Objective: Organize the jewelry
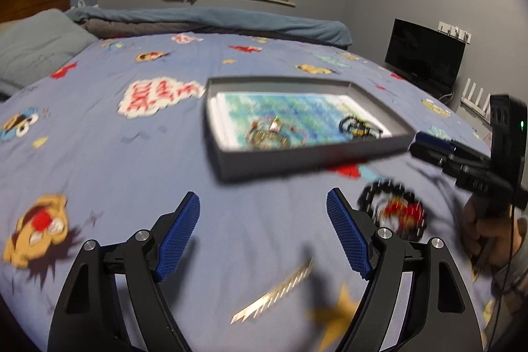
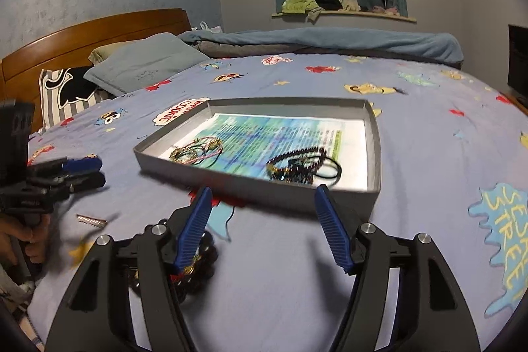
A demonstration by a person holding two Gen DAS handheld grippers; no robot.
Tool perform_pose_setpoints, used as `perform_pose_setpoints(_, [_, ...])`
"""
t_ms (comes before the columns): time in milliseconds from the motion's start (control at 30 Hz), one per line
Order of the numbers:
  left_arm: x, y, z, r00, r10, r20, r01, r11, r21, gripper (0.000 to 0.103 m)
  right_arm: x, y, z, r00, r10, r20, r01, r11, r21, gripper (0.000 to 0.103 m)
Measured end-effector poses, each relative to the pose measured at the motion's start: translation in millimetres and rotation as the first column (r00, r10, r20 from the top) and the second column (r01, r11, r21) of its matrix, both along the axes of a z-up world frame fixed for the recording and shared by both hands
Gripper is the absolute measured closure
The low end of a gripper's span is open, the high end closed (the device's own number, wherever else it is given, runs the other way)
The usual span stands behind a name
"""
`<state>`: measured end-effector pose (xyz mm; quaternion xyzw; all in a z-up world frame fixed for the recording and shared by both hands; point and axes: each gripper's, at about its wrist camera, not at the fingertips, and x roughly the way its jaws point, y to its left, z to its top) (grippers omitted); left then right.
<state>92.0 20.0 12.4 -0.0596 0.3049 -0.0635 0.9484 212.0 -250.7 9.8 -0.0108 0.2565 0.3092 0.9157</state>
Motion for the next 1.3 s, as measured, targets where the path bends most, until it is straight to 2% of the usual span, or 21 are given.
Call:
perform_pose_setpoints(233, [-26,13,-13,1.0,0.005,-0.002,-0.005,0.999,-0.053,0.023,-15,-3,-4,0.999,0.001,-0.043,0.001,0.999,0.033,0.038])
perform_pose_setpoints(567, [-36,-2,-22,0.998,-0.051,-0.031,0.052,0.999,0.004,0.023,-33,-2,-8,0.998,0.005,-0.055,-0.003,0.999,0.033,0.038])
perform_pose_setpoints(733, [-33,-4,-26,0.996,-0.054,-0.065,0.055,0.998,0.006,0.024,-34,-2,-9,0.998,0.008,-0.059,-0.006,0.999,0.033,0.037])
perform_pose_setpoints(767, [-32,-4,-27,0.996,-0.055,-0.071,0.056,0.998,0.008,0.026,-35,-2,-9,0.998,0.011,-0.059,-0.009,0.999,0.031,0.037])
perform_pose_setpoints(867, [-29,-6,-32,0.993,-0.059,-0.103,0.06,0.998,0.014,0.04,-38,1,-8,0.998,0.022,-0.058,-0.02,1.0,0.022,0.037])
perform_pose_setpoints(1033, [-31,-6,-32,0.994,-0.051,-0.097,0.053,0.998,0.016,0.07,-48,9,-7,0.998,0.044,-0.038,-0.045,0.999,-0.017,0.037])
perform_pose_setpoints(1100, [-33,-9,-32,0.994,-0.057,-0.09,0.06,0.998,0.027,0.078,-54,15,-6,0.998,0.062,-0.031,-0.063,0.997,-0.033,0.037])
perform_pose_setpoints(1300, [-33,-12,-32,0.995,-0.058,-0.086,0.062,0.997,0.044,0.08,-65,36,-7,0.993,0.114,-0.014,-0.115,0.987,-0.116,0.037])
